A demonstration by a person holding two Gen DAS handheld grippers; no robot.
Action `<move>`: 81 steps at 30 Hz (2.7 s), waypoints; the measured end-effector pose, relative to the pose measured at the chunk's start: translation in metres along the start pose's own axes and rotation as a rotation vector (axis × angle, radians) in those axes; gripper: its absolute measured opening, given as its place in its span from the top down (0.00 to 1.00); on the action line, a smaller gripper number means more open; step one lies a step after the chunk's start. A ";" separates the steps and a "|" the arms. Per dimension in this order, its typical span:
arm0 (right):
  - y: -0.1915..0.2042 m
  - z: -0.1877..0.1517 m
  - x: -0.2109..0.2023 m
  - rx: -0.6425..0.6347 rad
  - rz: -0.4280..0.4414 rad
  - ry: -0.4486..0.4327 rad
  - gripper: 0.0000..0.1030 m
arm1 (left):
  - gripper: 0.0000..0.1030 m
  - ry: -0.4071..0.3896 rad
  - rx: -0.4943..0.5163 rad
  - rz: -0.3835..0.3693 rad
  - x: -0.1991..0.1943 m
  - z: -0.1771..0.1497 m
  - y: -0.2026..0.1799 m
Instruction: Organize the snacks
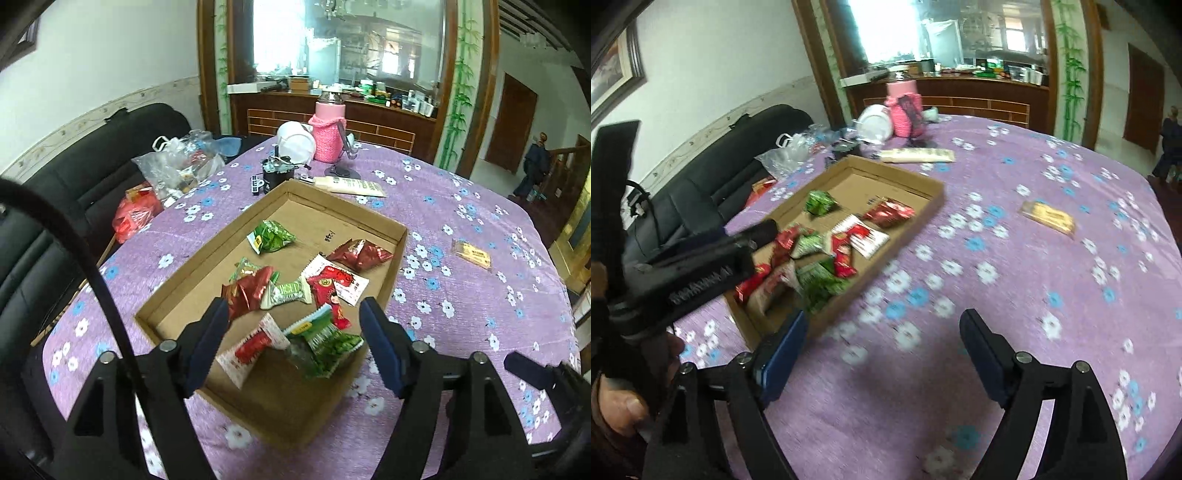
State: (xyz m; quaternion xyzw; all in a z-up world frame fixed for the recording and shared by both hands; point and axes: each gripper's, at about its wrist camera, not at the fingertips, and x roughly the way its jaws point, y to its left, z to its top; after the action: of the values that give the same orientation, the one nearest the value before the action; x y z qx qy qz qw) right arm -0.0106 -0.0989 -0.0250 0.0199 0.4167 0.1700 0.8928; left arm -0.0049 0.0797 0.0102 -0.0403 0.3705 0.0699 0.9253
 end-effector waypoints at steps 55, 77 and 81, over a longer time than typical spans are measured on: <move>0.034 0.019 0.016 -0.166 0.033 0.023 0.13 | 0.15 -0.016 -0.080 0.214 -0.031 -0.016 0.016; 0.035 0.020 0.019 -0.184 0.026 0.035 0.13 | 0.05 -0.021 -0.102 0.243 -0.028 -0.014 0.025; 0.035 0.020 0.020 -0.185 0.026 0.037 0.13 | 0.00 -0.028 -0.091 0.233 -0.028 -0.013 0.026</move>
State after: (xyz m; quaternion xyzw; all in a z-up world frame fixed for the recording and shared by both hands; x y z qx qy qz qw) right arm 0.0062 -0.0574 -0.0208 -0.0604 0.4151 0.2198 0.8807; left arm -0.0379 0.1006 0.0198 -0.0380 0.3560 0.1943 0.9133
